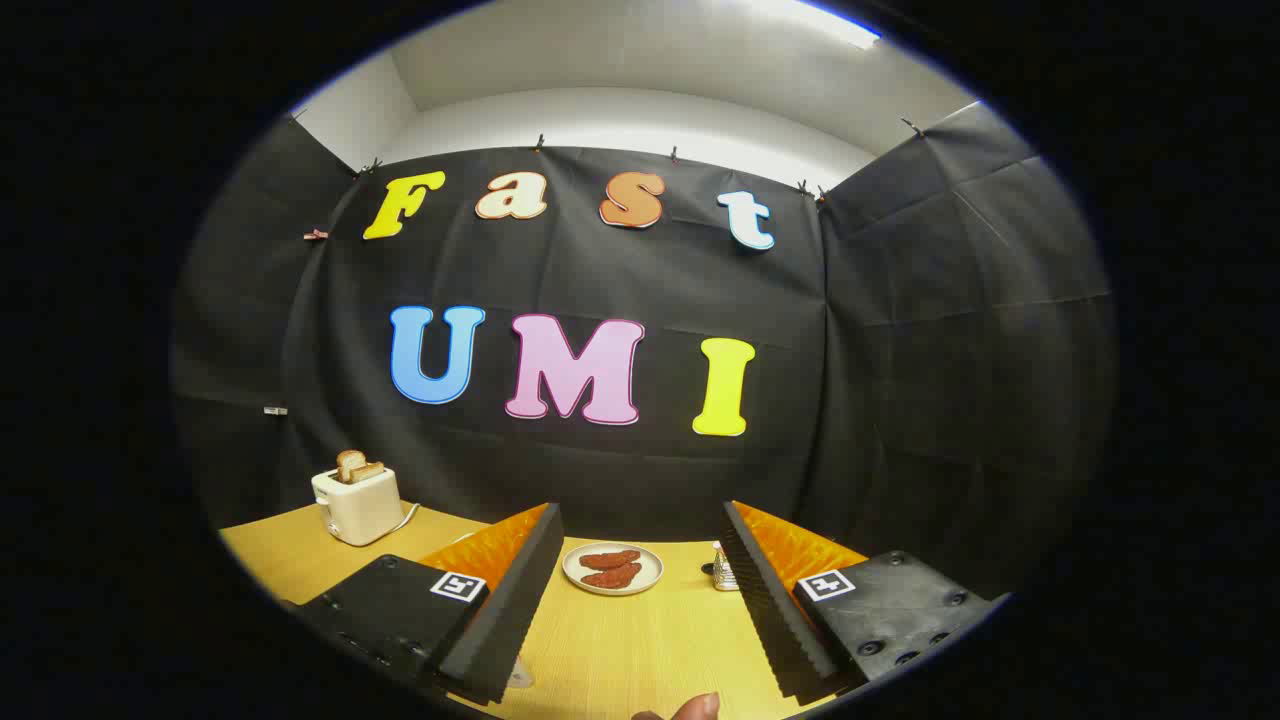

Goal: Take the bottle from table, then pour the juice into the cup, finally place the bottle on the coaster

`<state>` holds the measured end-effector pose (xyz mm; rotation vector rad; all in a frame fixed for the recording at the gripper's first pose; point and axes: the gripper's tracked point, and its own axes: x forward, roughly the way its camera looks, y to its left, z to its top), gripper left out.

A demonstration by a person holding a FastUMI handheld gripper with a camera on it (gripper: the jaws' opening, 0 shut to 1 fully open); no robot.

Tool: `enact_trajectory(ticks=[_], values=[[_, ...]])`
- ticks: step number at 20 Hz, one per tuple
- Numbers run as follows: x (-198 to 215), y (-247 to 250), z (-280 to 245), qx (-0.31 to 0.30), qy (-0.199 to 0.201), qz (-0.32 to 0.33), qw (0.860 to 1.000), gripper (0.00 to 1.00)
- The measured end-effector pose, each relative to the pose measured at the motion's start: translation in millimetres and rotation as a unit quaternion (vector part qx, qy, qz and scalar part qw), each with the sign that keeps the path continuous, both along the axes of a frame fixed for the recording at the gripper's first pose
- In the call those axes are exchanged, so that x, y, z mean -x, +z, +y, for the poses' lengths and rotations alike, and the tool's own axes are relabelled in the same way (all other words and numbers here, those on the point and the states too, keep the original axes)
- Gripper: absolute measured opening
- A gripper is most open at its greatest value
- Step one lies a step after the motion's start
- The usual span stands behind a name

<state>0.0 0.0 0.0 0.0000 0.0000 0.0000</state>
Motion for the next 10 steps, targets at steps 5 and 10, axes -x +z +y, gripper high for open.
enact_trajectory(ticks=[5,10], values=[[0.0,-3.3,-0.5,0.003,0.001,-0.003,1.0,0.97],[1.7,-5.4,1.2,0.006,0.001,-0.002,1.0,0.97]])
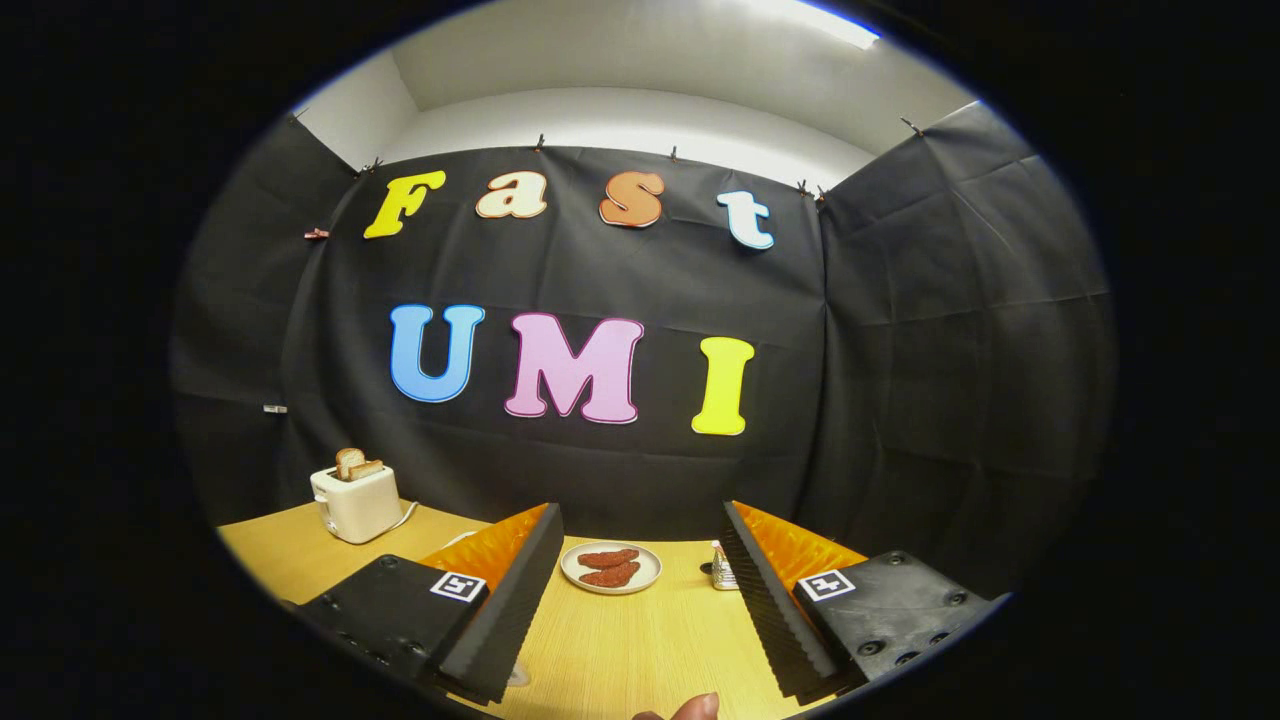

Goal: Take the bottle from table, then pour the juice into the cup, finally place the bottle on the coaster

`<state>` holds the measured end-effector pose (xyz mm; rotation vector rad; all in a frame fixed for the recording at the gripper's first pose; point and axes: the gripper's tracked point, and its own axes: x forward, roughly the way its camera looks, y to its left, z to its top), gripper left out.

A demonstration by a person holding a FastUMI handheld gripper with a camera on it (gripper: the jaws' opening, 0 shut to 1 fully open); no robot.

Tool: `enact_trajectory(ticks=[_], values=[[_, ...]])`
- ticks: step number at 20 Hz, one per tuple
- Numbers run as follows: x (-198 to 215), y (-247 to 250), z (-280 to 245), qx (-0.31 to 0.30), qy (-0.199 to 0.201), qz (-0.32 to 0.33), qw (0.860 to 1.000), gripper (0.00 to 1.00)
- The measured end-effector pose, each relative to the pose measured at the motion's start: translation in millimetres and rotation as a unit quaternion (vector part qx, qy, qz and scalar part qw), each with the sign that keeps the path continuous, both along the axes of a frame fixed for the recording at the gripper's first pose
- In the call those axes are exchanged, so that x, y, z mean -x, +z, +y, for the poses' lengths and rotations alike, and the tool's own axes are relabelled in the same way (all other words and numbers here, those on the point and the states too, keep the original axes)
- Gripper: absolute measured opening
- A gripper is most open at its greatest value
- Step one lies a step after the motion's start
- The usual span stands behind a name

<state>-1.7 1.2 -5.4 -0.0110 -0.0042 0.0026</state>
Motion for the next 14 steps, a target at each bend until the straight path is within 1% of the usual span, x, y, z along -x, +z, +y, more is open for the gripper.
enact_trajectory(ticks=[14], values=[[7.1,2.0,-0.5,0.004,0.002,-0.005,1.0,0.97]])
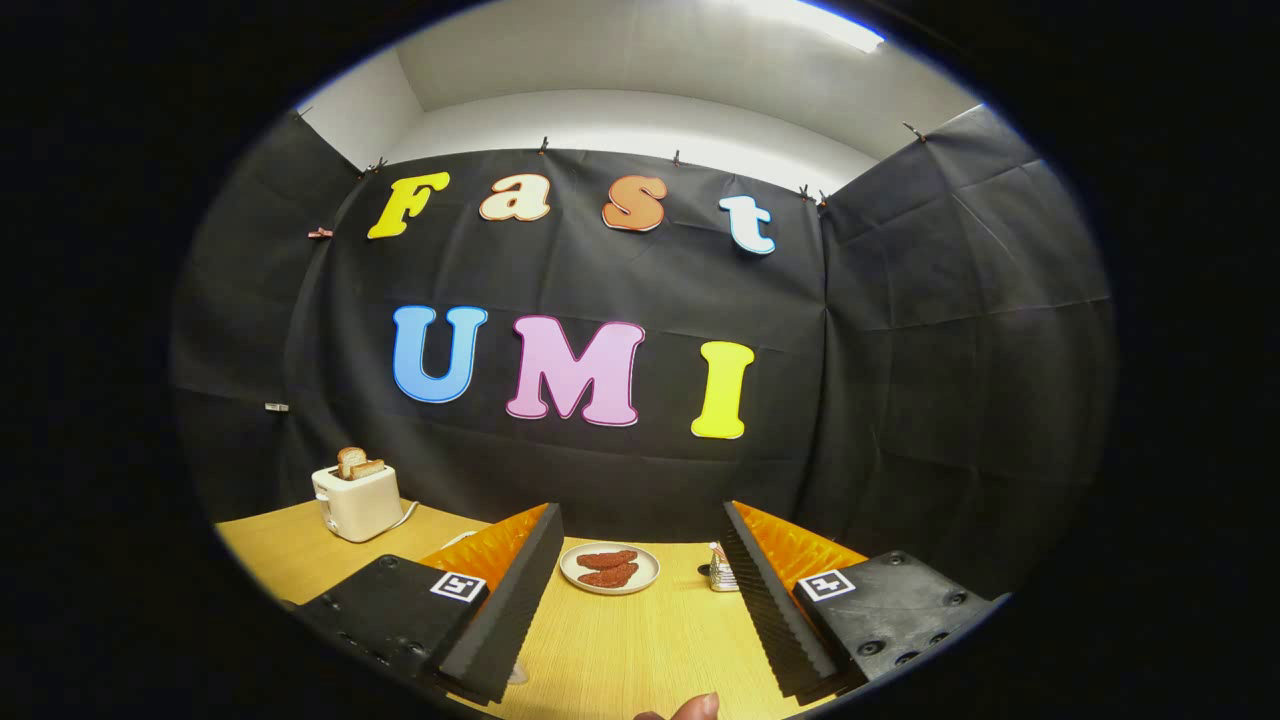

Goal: Take the bottle from table, then pour the juice into the cup, finally place the bottle on the coaster

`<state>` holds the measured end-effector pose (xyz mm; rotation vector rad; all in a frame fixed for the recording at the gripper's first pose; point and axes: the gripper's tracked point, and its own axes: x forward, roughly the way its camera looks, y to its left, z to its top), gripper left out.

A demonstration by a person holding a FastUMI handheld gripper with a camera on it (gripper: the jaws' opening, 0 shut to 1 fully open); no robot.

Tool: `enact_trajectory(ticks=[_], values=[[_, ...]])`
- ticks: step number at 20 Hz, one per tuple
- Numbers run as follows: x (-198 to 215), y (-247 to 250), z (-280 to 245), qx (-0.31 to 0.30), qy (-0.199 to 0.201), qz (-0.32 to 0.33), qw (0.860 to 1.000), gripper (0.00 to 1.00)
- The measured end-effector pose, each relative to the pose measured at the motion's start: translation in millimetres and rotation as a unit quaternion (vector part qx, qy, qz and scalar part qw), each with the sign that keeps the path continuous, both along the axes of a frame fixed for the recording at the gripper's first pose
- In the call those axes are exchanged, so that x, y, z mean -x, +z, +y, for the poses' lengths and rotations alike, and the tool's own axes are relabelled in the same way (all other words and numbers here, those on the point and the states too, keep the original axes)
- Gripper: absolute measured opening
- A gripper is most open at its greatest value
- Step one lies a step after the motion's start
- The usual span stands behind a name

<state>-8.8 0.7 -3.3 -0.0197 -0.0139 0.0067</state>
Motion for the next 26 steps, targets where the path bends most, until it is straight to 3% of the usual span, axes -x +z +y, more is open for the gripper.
enact_trajectory(ticks=[8,17,26], values=[[2.0,1.3,22.0,-0.015,0.024,-0.009,1.0,0.97],[8.5,-12.1,84.2,-0.021,0.072,-0.002,0.997,0.97],[24.6,-45.9,136.3,-0.016,0.095,-0.002,0.995,0.97]])
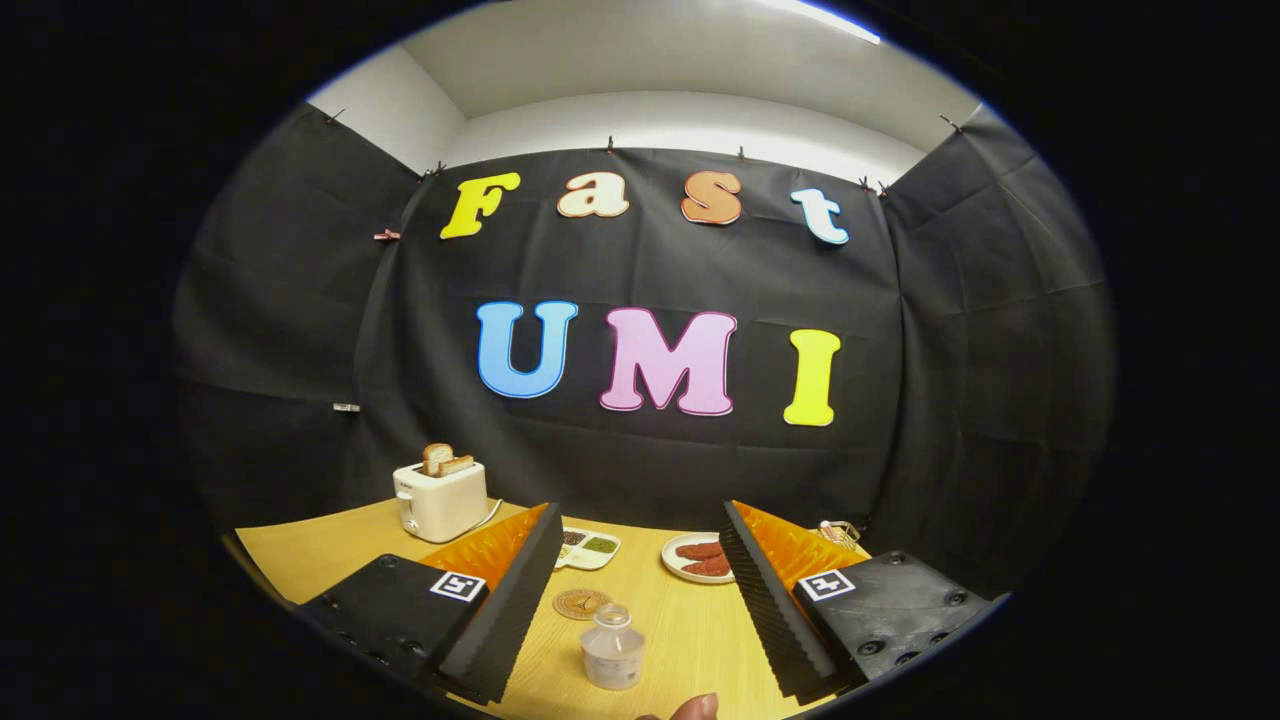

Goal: Take the bottle from table, then pour the juice into the cup, finally place the bottle on the coaster

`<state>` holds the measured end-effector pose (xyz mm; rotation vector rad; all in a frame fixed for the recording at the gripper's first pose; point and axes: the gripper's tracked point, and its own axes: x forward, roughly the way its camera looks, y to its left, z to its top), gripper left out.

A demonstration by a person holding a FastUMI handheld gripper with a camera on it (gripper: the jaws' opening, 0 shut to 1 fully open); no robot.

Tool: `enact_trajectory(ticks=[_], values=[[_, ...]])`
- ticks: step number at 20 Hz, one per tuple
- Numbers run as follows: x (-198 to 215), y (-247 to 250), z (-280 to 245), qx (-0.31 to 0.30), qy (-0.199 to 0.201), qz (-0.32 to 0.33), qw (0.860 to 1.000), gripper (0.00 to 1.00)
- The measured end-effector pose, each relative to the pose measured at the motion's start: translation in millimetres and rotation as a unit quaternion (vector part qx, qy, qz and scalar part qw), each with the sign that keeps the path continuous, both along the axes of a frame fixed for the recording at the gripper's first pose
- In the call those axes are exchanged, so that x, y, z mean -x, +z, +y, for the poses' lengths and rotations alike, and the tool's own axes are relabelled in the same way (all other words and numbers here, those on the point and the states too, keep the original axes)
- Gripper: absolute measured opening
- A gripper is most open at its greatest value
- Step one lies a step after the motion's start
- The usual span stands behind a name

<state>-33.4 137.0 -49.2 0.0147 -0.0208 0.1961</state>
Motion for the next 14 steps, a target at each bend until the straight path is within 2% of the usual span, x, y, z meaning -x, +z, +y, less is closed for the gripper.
enact_trajectory(ticks=[9,14], values=[[8.2,-88.8,32.2,0.004,0.004,0.04,0.999,0.97],[-0.4,-126.1,34.5,0.003,-0.017,0.049,0.999,0.97]])
